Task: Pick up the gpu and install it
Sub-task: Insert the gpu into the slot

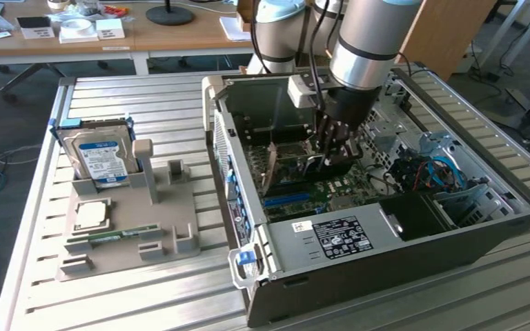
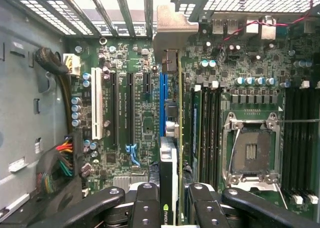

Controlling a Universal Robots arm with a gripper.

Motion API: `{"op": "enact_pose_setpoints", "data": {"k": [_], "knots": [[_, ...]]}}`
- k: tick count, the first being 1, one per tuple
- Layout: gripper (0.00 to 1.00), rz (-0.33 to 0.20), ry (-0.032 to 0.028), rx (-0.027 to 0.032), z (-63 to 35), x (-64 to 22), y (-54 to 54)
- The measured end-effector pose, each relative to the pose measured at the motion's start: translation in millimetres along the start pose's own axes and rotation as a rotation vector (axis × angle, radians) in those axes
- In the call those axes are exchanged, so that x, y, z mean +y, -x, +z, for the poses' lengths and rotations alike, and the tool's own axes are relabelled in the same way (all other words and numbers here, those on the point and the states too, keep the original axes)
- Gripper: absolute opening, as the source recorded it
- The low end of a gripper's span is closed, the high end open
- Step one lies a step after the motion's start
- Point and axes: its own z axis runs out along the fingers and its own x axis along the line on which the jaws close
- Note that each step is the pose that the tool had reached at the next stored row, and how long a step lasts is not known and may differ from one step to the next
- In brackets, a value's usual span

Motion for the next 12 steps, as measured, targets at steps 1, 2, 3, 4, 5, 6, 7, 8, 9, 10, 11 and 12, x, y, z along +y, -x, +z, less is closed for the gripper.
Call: {"op": "enact_pose_setpoints", "data": {"k": [1, 2, 3, 4, 5, 6, 7, 8, 9, 10, 11, 12], "knots": [[0.27, 0.000, 0.0000, 0.0000, 1.4, 0.6, 0.0], [0.27, 0.000, -0.0001, -0.0001, 2.8, 1.3, -0.1], [0.27, 0.000, 0.0000, 0.0000, 3.1, 1.4, -0.1], [0.27, 0.000, 0.0000, 0.0001, 3.1, 1.4, -0.1], [0.27, 0.000, 0.0001, 0.0002, 3.1, 1.4, -0.1], [0.27, 0.000, 0.0000, 0.0001, 3.1, 1.7, -0.1], [0.27, 0.000, 0.0000, -0.0001, 3.3, 2.4, -0.1], [0.27, 0.000, -0.0001, -0.0002, 3.4, 3.2, -0.1], [0.27, 0.000, -0.0001, -0.0002, 3.4, 4.2, -0.1], [0.27, 0.000, 0.0000, 0.0000, 3.4, 5.1, -0.2], [0.27, 0.000, 0.0001, 0.0000, 3.3, 5.4, -0.8], [0.27, 0.000, 0.0001, 0.0001, 3.3, 5.4, -1.9]]}}
